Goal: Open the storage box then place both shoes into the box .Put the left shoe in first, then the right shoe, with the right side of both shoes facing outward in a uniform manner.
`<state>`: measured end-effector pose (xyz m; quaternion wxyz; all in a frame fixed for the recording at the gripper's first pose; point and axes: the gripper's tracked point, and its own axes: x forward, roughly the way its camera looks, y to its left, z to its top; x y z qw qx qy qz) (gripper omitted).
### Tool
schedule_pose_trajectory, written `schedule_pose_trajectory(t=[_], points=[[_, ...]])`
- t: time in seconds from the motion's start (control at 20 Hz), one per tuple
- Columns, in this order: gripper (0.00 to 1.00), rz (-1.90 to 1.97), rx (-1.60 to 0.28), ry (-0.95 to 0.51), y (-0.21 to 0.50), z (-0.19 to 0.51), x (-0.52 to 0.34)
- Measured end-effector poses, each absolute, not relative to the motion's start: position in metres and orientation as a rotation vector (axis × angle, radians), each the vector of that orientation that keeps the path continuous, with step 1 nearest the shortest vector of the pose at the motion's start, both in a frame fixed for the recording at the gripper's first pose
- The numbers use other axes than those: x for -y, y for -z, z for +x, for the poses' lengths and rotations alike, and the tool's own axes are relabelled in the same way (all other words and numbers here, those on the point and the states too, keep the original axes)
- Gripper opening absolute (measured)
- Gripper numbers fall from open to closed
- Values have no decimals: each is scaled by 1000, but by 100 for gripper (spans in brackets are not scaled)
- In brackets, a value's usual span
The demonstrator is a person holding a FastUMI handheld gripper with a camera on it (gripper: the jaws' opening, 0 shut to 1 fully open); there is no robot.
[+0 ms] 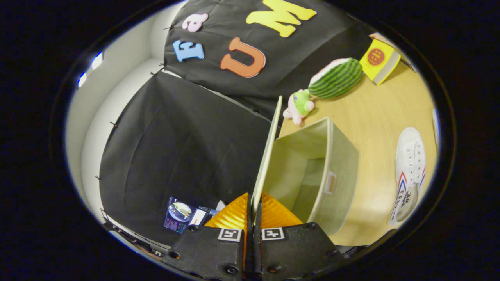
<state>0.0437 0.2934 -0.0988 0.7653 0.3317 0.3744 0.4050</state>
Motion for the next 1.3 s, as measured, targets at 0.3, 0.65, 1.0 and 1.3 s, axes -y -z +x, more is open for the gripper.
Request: schedule_pose_trajectory(t=[0.3,0.65,1.0,1.3], points=[[5,509,-797,-934,58,32,-365],[6,299,-793,-1004,46,11,-458],[34,155,-736,-1026,57,14,-511],[98,101,-618,-955,48,28,-480]])
